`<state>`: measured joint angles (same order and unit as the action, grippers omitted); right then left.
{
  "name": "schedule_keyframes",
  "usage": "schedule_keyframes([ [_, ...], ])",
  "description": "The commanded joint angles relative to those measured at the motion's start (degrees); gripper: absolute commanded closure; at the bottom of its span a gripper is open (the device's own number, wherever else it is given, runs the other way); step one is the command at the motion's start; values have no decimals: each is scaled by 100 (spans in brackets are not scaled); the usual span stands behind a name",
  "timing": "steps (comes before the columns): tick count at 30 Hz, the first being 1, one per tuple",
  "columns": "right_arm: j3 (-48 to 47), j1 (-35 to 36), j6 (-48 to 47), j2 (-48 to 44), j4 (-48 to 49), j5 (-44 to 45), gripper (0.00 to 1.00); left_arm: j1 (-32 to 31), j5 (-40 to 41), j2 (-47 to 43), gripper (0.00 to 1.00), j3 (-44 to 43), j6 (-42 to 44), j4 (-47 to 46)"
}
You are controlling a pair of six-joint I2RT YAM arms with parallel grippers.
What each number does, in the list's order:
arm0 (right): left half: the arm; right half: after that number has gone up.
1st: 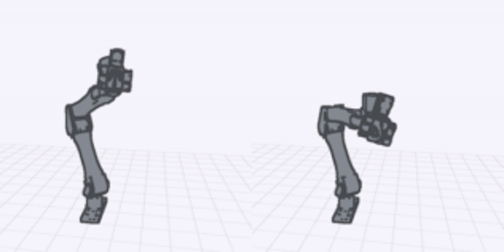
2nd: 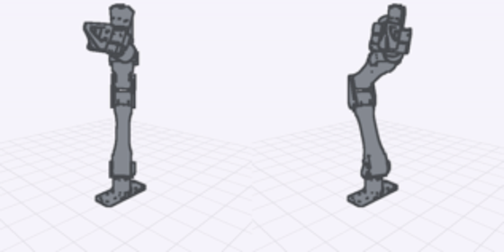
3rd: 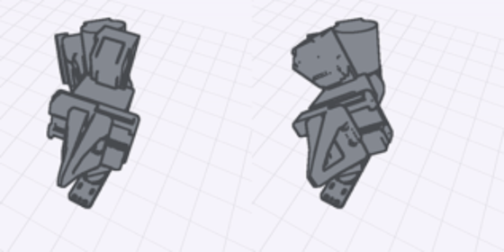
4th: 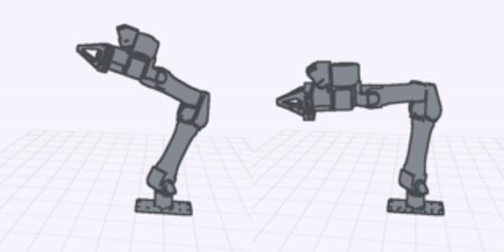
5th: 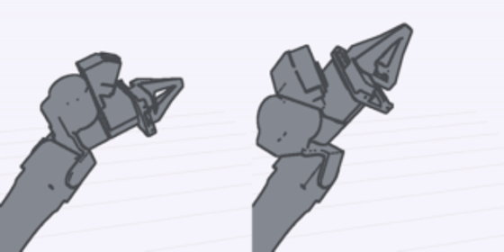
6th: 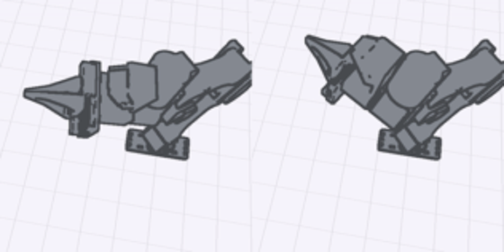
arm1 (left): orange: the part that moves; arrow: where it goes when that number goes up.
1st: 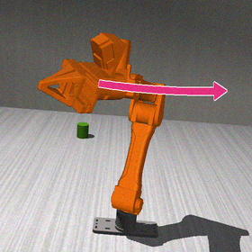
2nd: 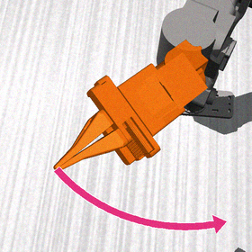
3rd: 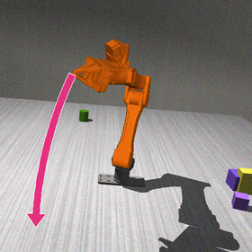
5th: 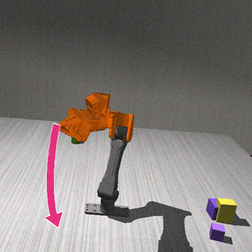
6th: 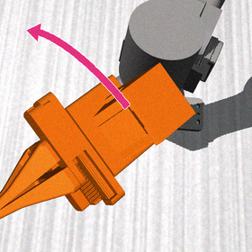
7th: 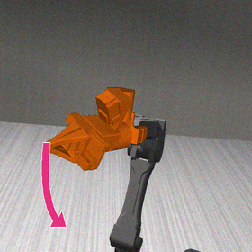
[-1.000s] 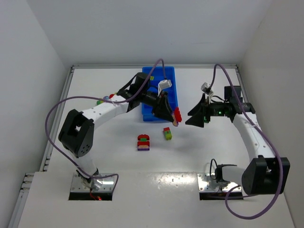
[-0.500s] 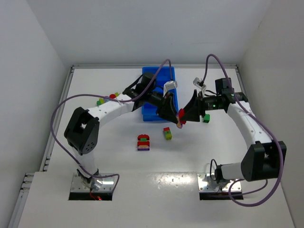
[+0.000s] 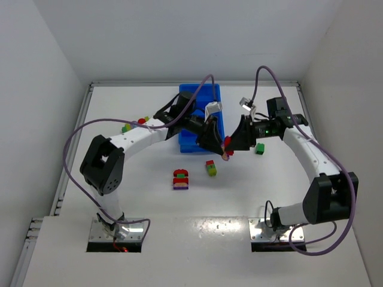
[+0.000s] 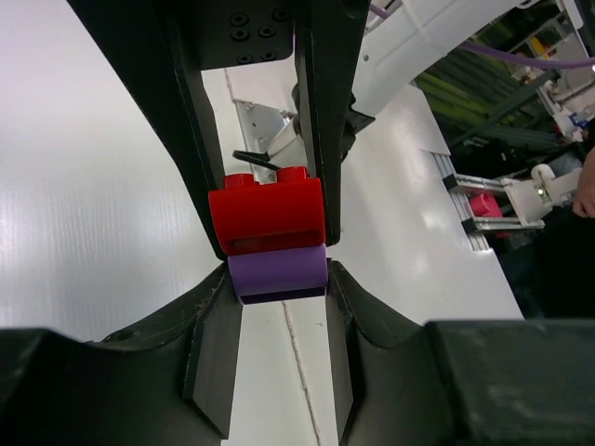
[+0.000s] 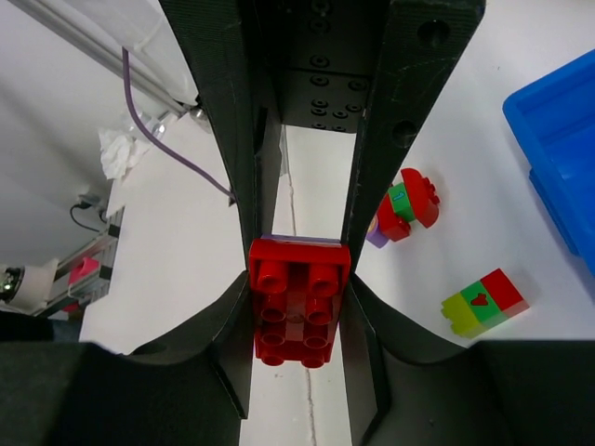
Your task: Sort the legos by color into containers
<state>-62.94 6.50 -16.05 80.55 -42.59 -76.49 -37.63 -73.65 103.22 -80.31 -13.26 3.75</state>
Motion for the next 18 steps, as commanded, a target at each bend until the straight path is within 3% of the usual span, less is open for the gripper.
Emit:
schedule_keyframes([
  [1, -272, -78, 198, -101, 444, -455, 100, 53, 104, -354, 87, 322, 385, -50],
  [7, -438, -447, 524, -216, 681, -261, 100, 519, 333, -996, 87, 1228, 877, 468],
  [11, -439, -562, 1112, -66, 1714, 124, 100, 958, 842, -1339, 87, 1554, 1070, 662],
  [13, -439, -458, 1639, 91, 2287, 755, 100, 1203, 1576, -1453, 87, 1615, 1071, 662],
  [18, -630, -159, 1808, 521, 3424, 2014, 100, 1513, 3433, -1314, 87, 1098, 500, 469],
])
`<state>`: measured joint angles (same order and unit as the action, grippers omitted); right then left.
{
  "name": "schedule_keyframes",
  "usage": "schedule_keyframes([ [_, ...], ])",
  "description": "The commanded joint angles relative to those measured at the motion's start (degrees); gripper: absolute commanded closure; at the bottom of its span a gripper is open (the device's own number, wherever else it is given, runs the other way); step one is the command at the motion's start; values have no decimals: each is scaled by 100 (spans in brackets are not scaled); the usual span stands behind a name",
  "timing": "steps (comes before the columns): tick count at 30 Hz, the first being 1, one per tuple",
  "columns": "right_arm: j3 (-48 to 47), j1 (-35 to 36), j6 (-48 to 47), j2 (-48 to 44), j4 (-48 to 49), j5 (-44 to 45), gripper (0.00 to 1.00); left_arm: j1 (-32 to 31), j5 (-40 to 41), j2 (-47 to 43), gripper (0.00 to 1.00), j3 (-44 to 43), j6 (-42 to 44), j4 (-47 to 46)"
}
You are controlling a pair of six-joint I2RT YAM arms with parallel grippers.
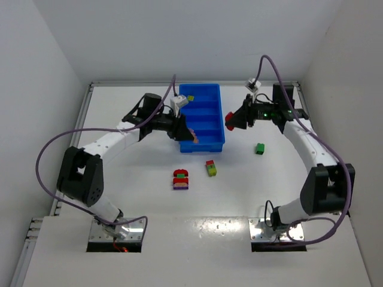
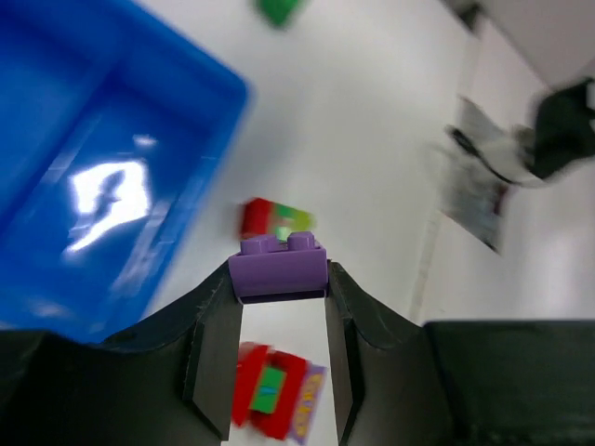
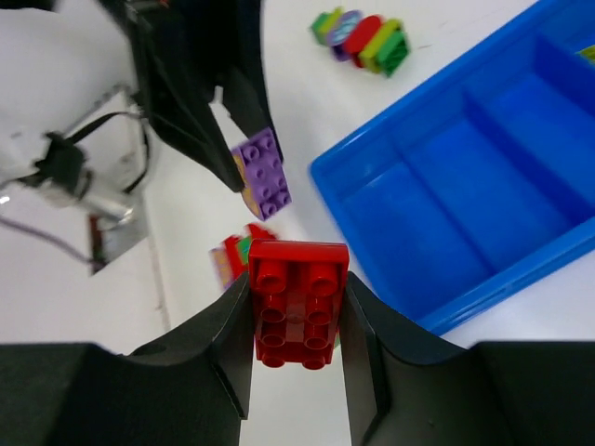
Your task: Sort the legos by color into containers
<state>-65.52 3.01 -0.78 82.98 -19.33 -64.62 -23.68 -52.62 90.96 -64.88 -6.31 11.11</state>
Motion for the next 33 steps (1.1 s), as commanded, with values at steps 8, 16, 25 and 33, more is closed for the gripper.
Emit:
schedule_keyframes([
  [8, -743, 578, -335, 1150, 1256, 2066, 100, 49, 4108, 1247, 87, -2191, -599, -216],
  [16, -752, 631, -335, 1256, 1317, 2550, 100, -181, 4463, 2777, 87, -3820, -548, 30],
  [25, -524, 517, -283, 949, 1151, 2796, 100, -549, 4427, 4025, 82, -5322, -327, 408],
  [33, -357, 403, -344, 772, 1046, 2911, 100, -655, 4427, 4606, 74, -5773, -266, 725],
])
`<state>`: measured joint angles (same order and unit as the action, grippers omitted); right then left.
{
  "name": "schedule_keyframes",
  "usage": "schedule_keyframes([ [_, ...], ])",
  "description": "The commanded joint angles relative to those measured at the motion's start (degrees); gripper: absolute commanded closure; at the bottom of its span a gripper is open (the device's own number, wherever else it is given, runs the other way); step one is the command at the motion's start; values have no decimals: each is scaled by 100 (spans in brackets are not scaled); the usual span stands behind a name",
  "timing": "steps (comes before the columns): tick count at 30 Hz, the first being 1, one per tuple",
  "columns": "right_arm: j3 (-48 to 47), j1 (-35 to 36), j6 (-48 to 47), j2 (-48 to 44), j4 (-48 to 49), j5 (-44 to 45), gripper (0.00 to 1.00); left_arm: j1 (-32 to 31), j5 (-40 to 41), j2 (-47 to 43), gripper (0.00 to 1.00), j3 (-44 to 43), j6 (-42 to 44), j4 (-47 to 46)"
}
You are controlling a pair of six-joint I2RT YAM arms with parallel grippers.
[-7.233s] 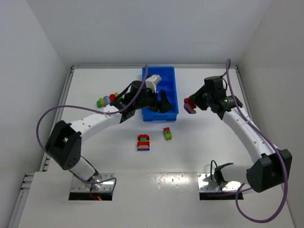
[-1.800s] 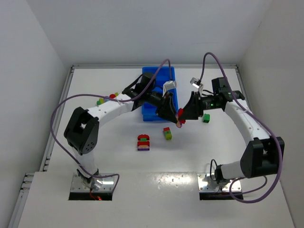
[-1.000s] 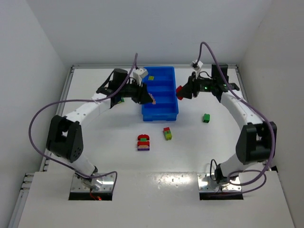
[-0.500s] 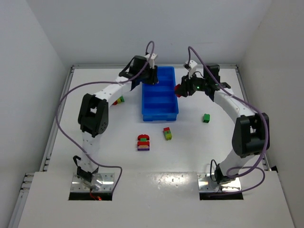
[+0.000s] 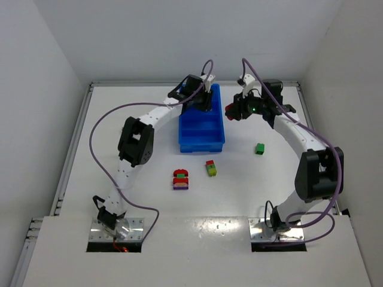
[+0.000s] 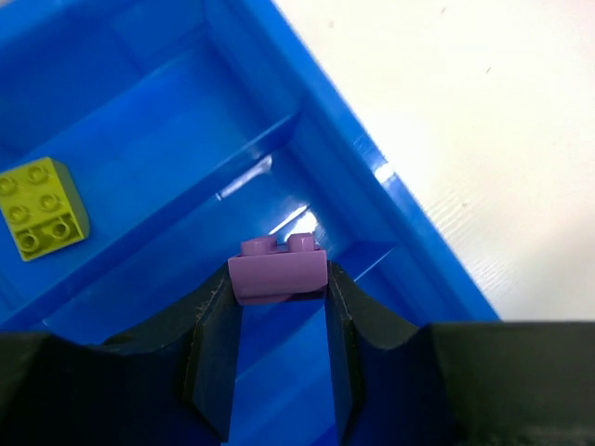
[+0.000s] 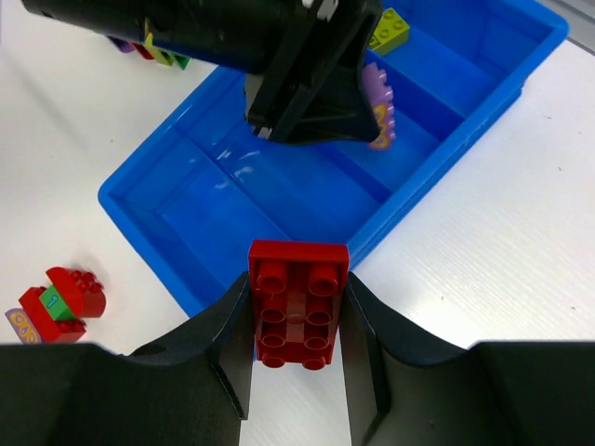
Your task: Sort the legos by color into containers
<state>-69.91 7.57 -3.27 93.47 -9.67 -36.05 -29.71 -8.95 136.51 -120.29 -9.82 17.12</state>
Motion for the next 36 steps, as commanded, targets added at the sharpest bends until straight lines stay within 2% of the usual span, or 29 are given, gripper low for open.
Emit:
schedule_keyframes([
  [1, 83, -54, -95, -277, 79, 55, 100, -52, 60, 51, 68, -232, 138, 124],
  [4, 135, -54, -95, -277, 79, 55, 100, -52, 7, 183, 56, -232, 139, 124],
  [5, 135, -54, -95, -277, 79, 55, 100, -52, -54, 183, 46, -301, 139, 124],
  [9, 135, -54, -95, -277, 79, 55, 100, -52, -54, 254, 37, -557, 139, 2],
  [10, 135, -54, -95, -277, 79, 55, 100, 0, -54, 254, 32, -644, 60, -147],
  [11, 135, -54, -95, -225, 79, 55, 100, 1, -54, 201, 23, -645, 7, -235],
  [12, 135, -54, -95, -224, 79, 55, 100, 53, -54, 201, 22, -784, 7, -306],
  [16, 135, 68, -157, -93, 185, -16, 100, 237, 112, -44, 22, -1251, -46, -491],
  [20, -14, 192, -252, 153, 185, -156, 100, 448, 508, -554, 20, -1094, 33, -491],
  [26, -707, 701, -684, 707, -35, -157, 100, 1213, 376, -1721, 19, 425, -581, -491],
  [31, -1041, 903, -684, 1330, 18, -25, 100, 1573, 324, -2330, 19, 1532, -520, -491],
  [36, -1315, 957, -622, 1797, 71, 142, 100, 1820, 262, -2524, 19, 1948, -520, -491],
])
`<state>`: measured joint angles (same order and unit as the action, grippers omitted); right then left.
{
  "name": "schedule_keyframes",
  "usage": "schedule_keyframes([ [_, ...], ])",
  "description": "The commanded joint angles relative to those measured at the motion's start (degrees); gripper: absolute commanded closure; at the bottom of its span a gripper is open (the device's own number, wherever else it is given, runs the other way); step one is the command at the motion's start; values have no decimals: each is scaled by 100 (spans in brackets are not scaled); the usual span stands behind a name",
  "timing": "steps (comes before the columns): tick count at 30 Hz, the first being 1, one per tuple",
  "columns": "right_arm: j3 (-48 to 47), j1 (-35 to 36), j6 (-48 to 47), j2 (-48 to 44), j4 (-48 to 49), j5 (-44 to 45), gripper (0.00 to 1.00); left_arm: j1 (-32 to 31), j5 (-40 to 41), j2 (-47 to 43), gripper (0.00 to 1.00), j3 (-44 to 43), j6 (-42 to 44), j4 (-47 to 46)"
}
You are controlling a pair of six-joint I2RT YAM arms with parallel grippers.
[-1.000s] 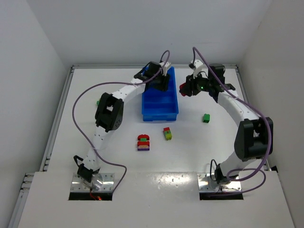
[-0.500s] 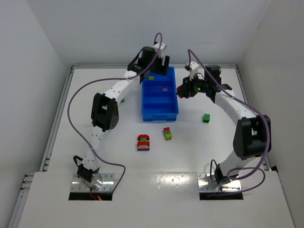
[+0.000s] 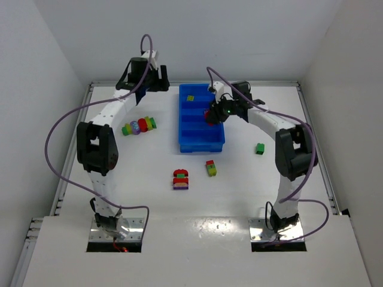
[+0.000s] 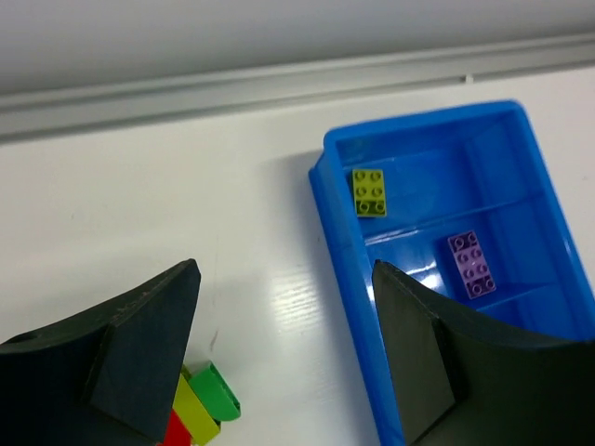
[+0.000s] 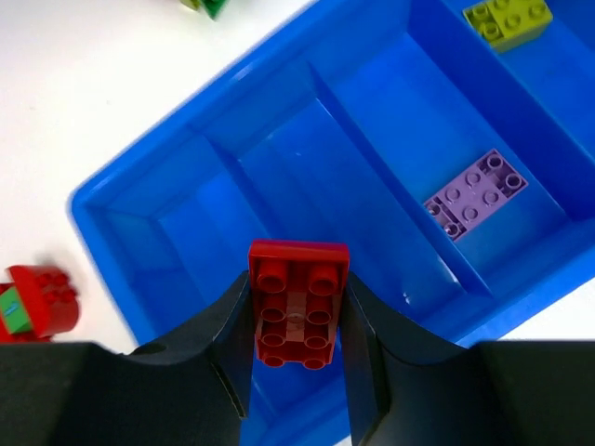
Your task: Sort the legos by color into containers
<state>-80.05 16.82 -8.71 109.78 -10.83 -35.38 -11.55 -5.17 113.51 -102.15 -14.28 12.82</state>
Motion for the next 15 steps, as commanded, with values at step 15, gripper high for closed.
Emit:
schedule_keyframes([
  [15, -652, 137, -201, 869, 450, 531, 64, 294, -292, -111, 19, 204, -22, -113],
])
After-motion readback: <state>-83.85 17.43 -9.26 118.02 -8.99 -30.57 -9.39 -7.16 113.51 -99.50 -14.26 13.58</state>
